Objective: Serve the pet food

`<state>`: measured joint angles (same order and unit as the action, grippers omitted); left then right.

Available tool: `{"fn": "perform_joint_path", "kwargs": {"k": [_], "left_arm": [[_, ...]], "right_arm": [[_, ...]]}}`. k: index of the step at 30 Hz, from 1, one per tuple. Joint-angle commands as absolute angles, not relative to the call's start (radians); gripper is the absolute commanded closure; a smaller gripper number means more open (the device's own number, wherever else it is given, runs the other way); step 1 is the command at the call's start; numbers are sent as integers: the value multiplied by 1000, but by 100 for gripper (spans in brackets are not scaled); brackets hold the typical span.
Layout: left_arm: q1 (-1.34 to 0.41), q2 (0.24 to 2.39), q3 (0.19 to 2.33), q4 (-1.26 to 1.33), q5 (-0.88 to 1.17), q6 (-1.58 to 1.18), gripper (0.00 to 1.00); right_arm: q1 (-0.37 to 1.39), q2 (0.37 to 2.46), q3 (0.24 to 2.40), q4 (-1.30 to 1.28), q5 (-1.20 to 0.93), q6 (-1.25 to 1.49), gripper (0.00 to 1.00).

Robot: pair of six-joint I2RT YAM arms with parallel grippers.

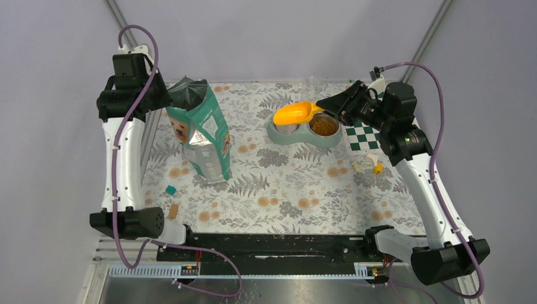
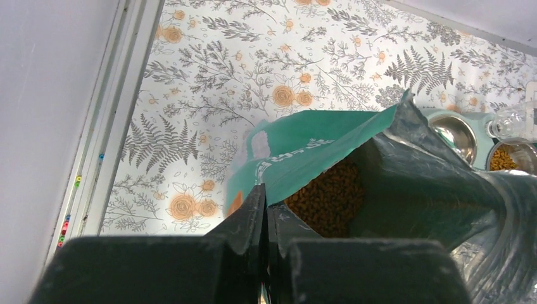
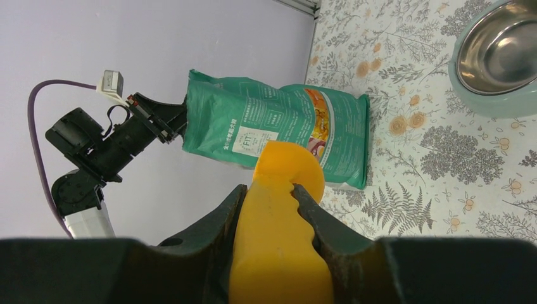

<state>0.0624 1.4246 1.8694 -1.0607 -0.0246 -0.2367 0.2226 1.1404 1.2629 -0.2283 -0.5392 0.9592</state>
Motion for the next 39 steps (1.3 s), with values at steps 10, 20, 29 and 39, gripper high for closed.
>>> {"fn": "perform_joint_path", "kwargs": {"k": [10,20,29,39], "left_arm": [[85,1427,2059,-710,58,-220,100],[-45,1396,1933,-631,301,-168,100],[-251,1337,1828,-632,107,-222,100],[-394,1310,1753,-632,4,-219,100]], "right_arm": [[220,1071,1278,-215,-488,940,100],[220,1068,1295,-255,-481,928,100],[220,1079,1274,-142,-579,999,100],[219,1046,1165,64,-641,1161,100]]}}
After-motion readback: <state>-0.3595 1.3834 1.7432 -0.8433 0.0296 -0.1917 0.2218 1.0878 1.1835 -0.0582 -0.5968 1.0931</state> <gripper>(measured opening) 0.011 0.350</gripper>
